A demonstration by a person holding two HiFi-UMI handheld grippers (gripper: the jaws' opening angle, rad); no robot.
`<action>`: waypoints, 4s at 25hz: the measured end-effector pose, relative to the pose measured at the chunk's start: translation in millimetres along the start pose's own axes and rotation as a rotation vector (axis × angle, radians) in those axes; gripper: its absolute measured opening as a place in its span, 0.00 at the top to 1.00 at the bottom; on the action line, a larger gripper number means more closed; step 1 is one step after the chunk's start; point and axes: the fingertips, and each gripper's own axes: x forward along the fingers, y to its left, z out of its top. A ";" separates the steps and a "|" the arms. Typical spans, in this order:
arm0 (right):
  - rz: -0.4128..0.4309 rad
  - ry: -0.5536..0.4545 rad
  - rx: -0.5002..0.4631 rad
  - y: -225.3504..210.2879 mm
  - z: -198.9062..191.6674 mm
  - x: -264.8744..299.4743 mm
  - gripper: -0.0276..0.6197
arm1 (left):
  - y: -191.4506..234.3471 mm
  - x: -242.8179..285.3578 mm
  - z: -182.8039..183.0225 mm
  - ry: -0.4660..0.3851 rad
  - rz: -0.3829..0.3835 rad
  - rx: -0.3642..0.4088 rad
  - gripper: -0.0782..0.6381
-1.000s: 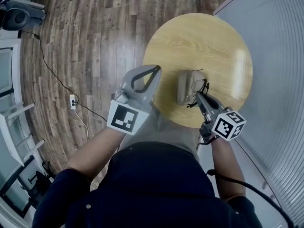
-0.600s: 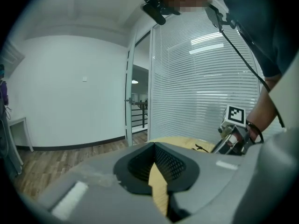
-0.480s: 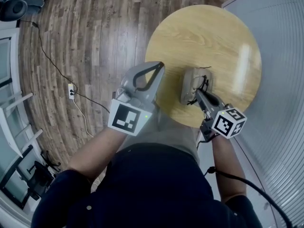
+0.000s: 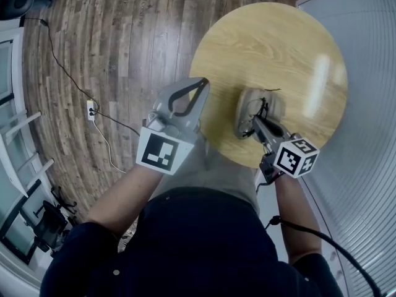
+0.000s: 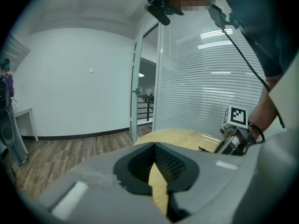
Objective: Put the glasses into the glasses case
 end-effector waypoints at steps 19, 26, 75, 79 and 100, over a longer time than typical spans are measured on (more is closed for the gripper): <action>-0.025 0.113 0.050 -14.0 -19.9 13.7 0.92 | 4.2 -6.1 -8.9 0.037 0.009 -0.022 0.88; -0.016 0.119 0.071 -17.1 -18.6 31.2 0.86 | 14.8 -5.7 -19.8 0.057 0.003 -0.032 0.88; -0.139 -0.924 -0.434 126.9 51.2 -262.1 0.81 | -110.2 -112.7 167.6 -0.288 -0.149 0.347 0.88; -0.203 -0.951 -0.546 146.6 48.1 -288.9 0.94 | -121.5 -119.5 179.2 -0.309 -0.137 0.308 0.88; -0.252 -0.991 -0.555 143.2 59.9 -319.4 0.94 | -130.3 -118.1 164.9 -0.280 -0.106 0.269 0.88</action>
